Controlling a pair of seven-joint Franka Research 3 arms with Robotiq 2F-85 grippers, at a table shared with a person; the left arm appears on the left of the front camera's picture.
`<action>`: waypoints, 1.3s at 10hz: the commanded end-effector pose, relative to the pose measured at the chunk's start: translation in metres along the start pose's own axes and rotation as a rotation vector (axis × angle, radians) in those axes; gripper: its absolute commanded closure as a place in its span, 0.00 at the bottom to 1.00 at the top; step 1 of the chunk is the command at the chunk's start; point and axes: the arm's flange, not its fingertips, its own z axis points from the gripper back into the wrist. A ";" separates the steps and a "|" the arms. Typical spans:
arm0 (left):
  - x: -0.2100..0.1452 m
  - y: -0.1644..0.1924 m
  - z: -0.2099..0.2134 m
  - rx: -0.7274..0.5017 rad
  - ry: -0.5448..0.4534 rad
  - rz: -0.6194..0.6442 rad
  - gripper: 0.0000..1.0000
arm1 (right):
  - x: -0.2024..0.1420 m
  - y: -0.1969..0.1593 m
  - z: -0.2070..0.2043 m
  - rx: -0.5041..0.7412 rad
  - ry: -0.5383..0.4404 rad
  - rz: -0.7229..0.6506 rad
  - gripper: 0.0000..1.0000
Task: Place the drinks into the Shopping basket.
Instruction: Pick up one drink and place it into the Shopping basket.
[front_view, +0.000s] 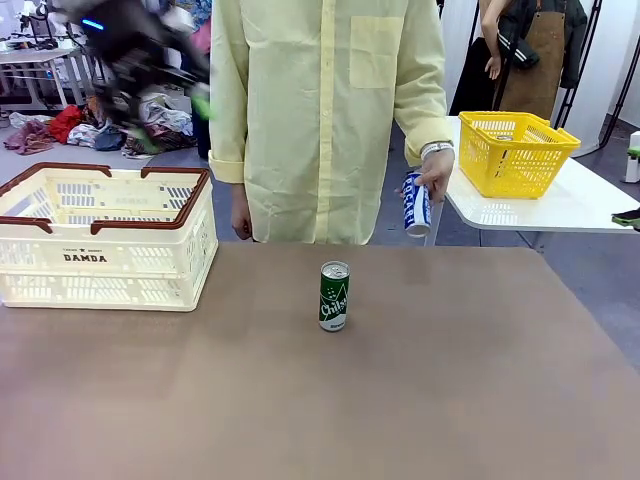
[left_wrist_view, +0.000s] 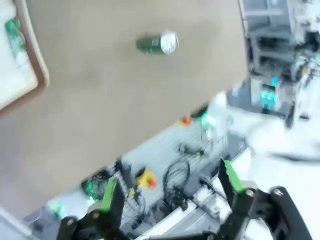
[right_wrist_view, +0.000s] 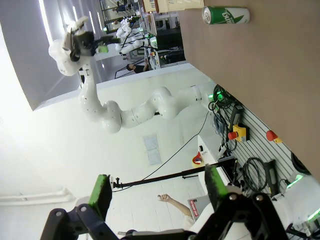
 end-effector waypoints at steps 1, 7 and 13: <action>0.001 0.056 0.032 -0.024 0.124 -0.018 0.00 | 0.002 0.007 -0.001 0.009 -0.006 -0.015 0.00; -0.022 0.135 0.052 -0.185 0.057 0.059 0.00 | 0.002 0.007 -0.001 0.009 -0.006 -0.015 0.00; -0.011 0.061 0.002 -0.176 0.028 0.178 0.00 | 0.002 0.007 -0.001 0.009 -0.006 -0.015 0.00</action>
